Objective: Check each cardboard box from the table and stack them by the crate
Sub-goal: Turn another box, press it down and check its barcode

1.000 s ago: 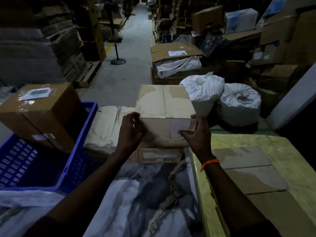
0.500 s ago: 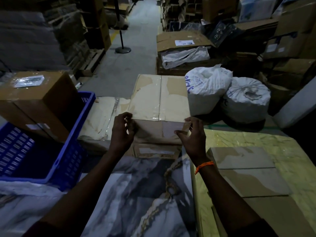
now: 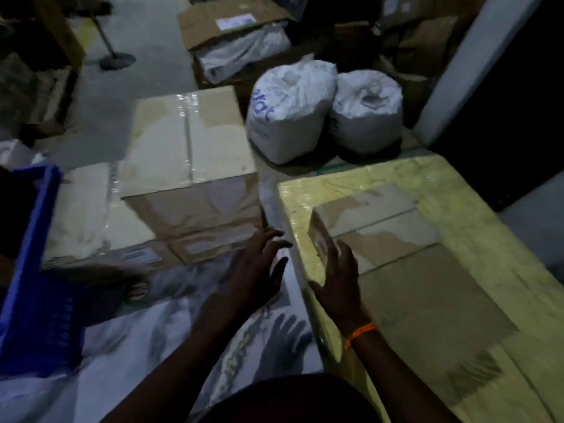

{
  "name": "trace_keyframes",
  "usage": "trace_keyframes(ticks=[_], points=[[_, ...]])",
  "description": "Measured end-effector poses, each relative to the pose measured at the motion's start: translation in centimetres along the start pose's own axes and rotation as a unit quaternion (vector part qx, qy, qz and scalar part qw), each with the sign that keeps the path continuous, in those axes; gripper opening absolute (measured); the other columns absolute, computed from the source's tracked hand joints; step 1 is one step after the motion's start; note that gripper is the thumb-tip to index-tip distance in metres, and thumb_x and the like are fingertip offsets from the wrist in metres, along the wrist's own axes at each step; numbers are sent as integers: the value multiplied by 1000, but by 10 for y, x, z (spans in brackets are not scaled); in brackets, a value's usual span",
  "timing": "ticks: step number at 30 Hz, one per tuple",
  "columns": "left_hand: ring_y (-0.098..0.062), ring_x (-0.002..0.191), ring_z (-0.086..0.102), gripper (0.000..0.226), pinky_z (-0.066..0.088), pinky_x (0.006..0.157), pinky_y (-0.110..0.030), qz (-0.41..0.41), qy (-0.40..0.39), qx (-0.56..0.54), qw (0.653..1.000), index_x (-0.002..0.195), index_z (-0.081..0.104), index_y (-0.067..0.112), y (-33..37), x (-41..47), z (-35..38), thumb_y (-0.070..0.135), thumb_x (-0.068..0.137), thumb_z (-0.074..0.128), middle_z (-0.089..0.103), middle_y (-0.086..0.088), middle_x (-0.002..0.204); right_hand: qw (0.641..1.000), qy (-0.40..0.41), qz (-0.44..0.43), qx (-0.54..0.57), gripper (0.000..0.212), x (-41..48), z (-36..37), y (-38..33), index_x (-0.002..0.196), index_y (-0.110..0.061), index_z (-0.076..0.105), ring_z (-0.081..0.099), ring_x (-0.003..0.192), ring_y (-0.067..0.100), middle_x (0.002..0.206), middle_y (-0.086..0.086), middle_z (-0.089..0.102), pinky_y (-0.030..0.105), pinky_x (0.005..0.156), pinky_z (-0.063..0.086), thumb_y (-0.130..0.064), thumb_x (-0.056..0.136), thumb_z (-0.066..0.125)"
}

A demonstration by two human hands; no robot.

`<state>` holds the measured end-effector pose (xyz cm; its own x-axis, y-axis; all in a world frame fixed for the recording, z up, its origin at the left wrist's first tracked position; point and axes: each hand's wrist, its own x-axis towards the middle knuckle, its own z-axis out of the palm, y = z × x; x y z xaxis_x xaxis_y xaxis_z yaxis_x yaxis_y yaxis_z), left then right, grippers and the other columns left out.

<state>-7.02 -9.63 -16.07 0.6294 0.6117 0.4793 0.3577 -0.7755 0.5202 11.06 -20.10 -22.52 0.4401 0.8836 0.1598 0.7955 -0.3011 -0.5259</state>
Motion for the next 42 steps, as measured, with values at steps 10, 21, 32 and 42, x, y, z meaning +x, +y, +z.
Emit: trace_keyframes(ticks=[10,21,32,42], points=[[-25,120,54,25,50,94,-36,124,-216,-85,965,118,65,15,60,7,116,12,93,68,57,-5,127,951,-41,258,-166,103,-138,-56,133,149,-31,42,28,146,45,160,23,30,74,108,26,-60,61,87],[-32,123,56,70,47,94,-37,-122,-424,-118,890,146,46,8,104,-10,200,36,89,77,54,-13,142,905,99,410,61,105,-225,-118,179,154,-26,38,15,152,35,167,12,11,55,117,30,-38,66,96],[-28,119,63,64,53,94,-38,-113,-414,-176,886,141,54,13,172,-19,203,34,87,79,66,-9,132,770,234,492,333,76,-244,-152,172,147,-23,54,61,123,22,133,-3,66,35,102,51,-30,78,88],[-6,111,64,49,47,83,-5,-144,-319,-271,897,135,64,15,195,-29,80,37,93,73,69,3,128,823,280,377,318,62,-269,-205,74,141,-28,57,63,110,-6,128,-12,67,15,90,54,-32,85,82]])
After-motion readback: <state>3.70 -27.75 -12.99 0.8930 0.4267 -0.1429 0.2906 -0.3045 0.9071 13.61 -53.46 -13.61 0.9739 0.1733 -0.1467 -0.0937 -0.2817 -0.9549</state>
